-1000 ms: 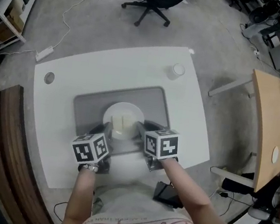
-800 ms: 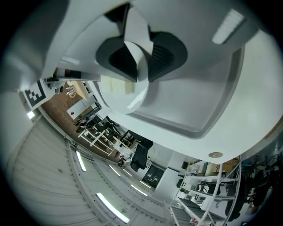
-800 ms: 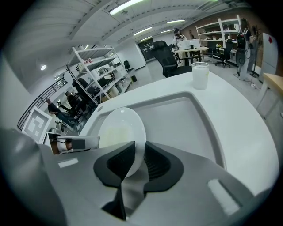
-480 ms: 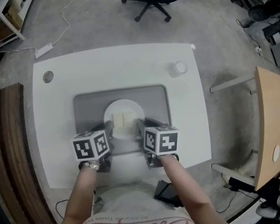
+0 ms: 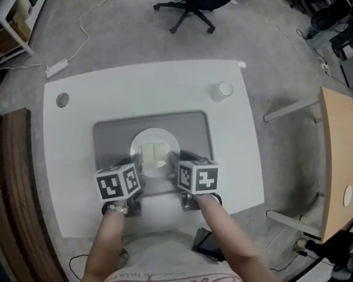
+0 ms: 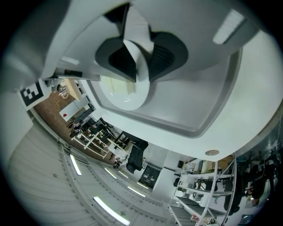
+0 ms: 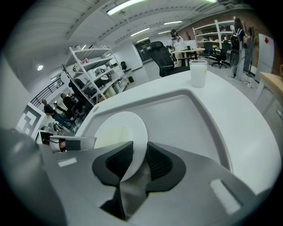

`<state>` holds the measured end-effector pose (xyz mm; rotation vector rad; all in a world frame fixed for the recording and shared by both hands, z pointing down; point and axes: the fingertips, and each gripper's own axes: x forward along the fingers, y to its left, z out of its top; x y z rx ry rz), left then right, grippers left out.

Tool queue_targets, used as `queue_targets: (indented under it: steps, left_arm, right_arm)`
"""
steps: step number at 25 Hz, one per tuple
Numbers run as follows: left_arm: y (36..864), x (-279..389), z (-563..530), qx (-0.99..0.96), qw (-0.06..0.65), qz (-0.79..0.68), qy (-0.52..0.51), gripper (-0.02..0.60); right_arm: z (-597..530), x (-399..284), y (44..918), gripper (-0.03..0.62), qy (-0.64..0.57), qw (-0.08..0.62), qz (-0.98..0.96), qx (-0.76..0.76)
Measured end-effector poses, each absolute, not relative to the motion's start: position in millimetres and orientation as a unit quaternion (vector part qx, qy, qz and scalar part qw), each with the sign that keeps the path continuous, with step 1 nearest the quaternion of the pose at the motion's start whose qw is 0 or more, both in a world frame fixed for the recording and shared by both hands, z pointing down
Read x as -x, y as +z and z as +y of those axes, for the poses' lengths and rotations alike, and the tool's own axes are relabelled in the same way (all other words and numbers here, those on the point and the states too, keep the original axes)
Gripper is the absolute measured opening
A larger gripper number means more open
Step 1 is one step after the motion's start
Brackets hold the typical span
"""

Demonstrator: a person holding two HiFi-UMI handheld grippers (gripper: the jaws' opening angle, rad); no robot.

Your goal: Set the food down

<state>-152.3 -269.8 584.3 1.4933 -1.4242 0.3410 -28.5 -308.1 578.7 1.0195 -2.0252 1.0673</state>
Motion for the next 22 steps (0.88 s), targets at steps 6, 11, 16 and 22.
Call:
queue_targets:
  steps: [6,11,16,22]
  left_arm:
    - [575.0,168.5,-275.3,-0.628,0.482,-0.599,0.125,0.086]
    - [566.2,175.5,-272.1,-0.624,0.473,-0.610,0.119,0.086]
    - [552.4,172.2,-266.8,-0.633,0.450,-0.619,0.115,-0.001]
    - [521.4,157.2,-260.6,-0.666,0.402,-0.623,0.086,-0.002]
  right_arm:
    - [-311.0,26.4,579.6,0.097,0.409,0.277,-0.776,-0.392]
    - [-318.0,20.1,574.8,0.144,0.384,0.276,-0.783,-0.404]
    - [-318.3,15.7,549.5,0.003,0.349,0.261,-0.805,-0.402]
    - [-299.8,21.0,508.7,0.002,0.294,0.229,-0.845,-0.384]
